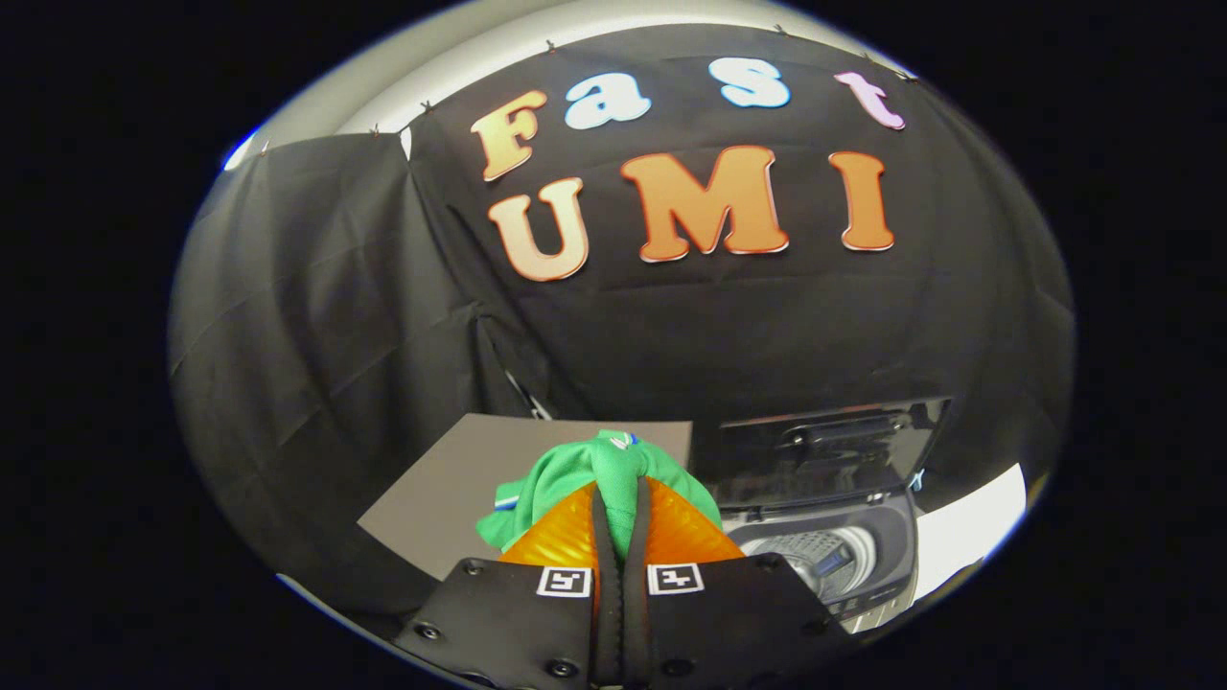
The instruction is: Put the clothes into the washing machine and then close the washing machine lid.
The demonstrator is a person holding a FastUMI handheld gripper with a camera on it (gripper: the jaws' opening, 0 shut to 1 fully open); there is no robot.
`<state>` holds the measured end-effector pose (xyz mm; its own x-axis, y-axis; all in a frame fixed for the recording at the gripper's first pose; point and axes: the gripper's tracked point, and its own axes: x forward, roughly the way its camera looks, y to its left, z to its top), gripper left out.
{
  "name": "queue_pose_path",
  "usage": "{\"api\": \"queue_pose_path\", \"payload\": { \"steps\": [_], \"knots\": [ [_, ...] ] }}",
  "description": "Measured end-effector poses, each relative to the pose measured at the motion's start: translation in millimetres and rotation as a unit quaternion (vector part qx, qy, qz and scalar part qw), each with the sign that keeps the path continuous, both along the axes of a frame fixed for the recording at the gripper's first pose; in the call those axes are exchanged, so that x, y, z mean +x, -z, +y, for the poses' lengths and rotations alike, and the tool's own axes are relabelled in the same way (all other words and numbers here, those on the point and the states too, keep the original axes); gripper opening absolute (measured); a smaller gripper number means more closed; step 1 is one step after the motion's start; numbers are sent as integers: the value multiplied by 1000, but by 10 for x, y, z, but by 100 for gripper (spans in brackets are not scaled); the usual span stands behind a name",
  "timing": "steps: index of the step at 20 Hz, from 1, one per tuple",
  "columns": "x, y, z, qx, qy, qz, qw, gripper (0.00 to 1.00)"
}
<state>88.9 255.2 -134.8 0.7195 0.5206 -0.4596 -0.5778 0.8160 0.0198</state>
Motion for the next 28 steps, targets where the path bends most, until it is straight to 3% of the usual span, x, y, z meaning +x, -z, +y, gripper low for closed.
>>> {"api": "queue_pose_path", "payload": {
  "steps": [4, 10, 19, 28],
  "knots": [
    [430, -192, -702, -5, 27, -25, 999, 8],
    [853, 38, -1514, -23, 62, -17, 998, 8],
    [1376, 1141, -2288, -89, 107, 47, 989, 8],
    [1724, 2232, -2413, -137, 110, 108, 978, 8]
  ]
}}
